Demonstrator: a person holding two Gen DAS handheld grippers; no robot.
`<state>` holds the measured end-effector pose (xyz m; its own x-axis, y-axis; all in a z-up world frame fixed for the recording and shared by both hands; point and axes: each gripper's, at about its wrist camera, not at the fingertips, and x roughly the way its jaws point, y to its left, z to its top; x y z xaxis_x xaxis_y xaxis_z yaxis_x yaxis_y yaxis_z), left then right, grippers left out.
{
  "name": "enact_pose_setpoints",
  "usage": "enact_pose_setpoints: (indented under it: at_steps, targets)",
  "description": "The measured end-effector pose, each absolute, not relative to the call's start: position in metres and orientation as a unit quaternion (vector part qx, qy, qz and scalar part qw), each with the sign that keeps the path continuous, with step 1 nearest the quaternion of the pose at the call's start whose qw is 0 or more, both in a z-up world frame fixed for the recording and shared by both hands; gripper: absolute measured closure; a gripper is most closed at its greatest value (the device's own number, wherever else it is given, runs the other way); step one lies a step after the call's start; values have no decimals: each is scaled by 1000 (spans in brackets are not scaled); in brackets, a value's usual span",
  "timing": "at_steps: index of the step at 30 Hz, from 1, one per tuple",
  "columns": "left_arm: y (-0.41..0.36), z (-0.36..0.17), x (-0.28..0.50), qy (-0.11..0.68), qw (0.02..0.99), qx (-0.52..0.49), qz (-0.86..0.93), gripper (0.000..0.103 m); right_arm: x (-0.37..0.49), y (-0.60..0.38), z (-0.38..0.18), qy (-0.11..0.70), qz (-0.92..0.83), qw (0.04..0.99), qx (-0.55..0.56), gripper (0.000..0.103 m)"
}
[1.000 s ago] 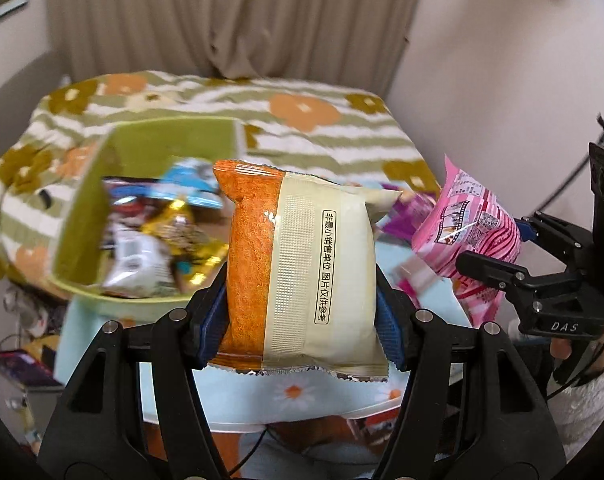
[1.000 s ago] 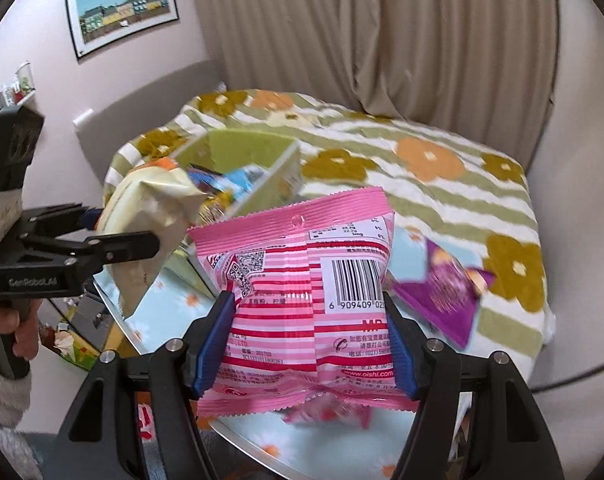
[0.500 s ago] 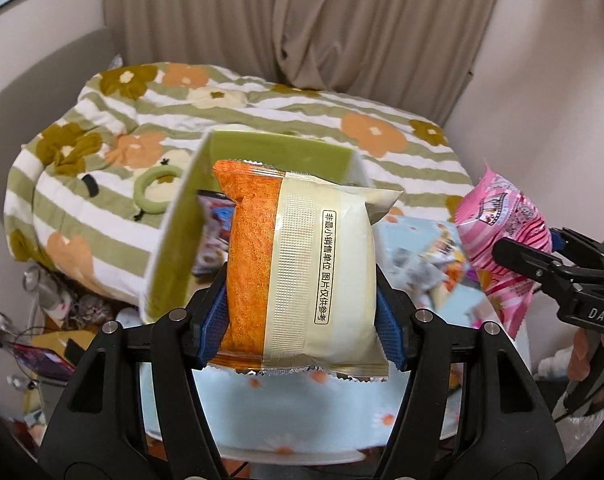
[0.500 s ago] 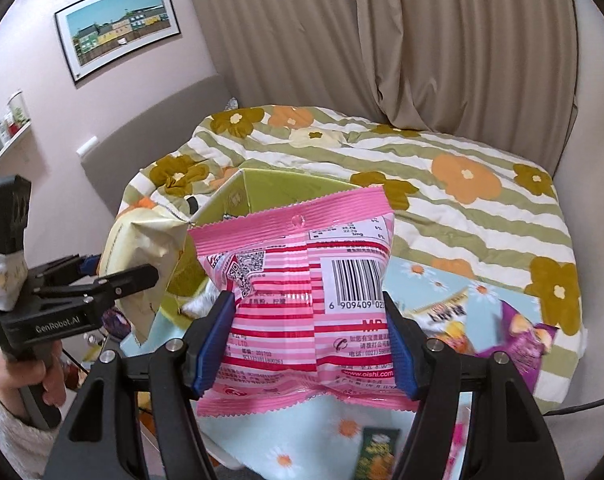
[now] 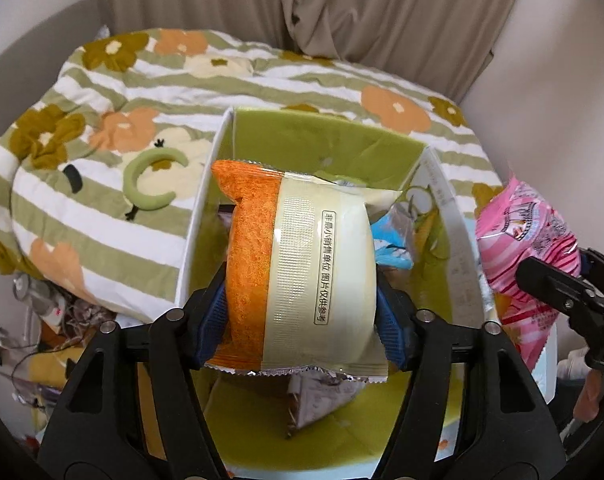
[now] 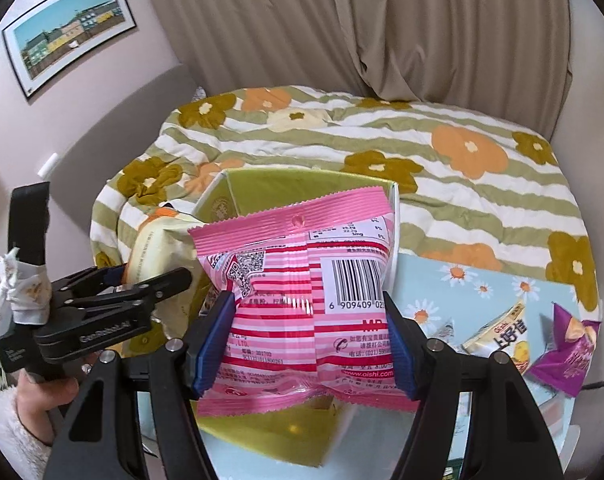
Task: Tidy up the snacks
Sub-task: 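Open the left tool to drop its bag while the right tool drops the pink bag into the box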
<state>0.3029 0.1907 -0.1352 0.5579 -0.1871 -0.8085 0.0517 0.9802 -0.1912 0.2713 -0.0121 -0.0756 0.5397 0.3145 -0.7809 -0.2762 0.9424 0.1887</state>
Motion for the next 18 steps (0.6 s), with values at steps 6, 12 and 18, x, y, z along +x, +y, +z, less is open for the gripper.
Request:
enact_pose_setpoints:
  at_steps: [6,12,18]
  targets:
    - [194,-146,302,471,876,-72,-72,1,279,-6,-85,461,156,873,25,39]
    - [193,-146,283,474,876,-72,-59,1,280,-5,-85,462,161,872,23,39]
    - [189,-133,262,464,882,-76,-40,1,286,-5,-79,460,177,870,27,38]
